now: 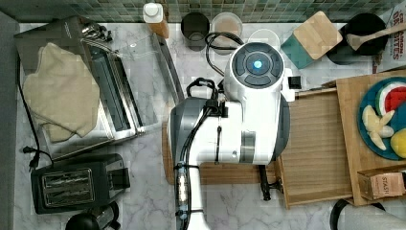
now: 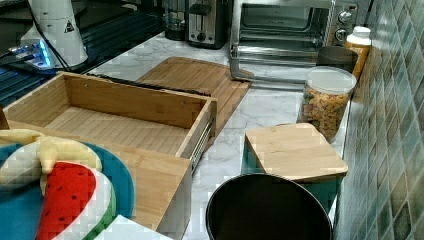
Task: Close the drawer.
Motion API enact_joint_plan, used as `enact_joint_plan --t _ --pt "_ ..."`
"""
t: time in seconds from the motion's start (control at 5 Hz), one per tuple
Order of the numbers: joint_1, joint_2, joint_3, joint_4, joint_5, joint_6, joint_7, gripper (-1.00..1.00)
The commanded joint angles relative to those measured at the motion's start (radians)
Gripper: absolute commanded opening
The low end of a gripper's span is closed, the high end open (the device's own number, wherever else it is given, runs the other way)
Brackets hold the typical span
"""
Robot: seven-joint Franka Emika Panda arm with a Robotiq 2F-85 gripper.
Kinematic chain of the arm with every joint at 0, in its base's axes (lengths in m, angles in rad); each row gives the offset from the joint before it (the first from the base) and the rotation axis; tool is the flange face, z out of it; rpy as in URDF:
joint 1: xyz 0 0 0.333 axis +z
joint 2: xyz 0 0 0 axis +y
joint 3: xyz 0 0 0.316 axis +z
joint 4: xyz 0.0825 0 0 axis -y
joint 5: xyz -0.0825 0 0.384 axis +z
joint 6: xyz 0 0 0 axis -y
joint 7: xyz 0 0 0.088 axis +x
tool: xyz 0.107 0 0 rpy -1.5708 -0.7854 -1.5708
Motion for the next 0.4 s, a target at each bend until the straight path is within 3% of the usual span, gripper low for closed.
enact_joint_plan --t 0.2,0.4 --pt "-0.001 0.0 -0.001 0.0 -0.007 0.0 0.0 -1.0" --pt "-0.018 -0.049 -0.006 -0.133 0.054 0.133 -0.169 -1.0"
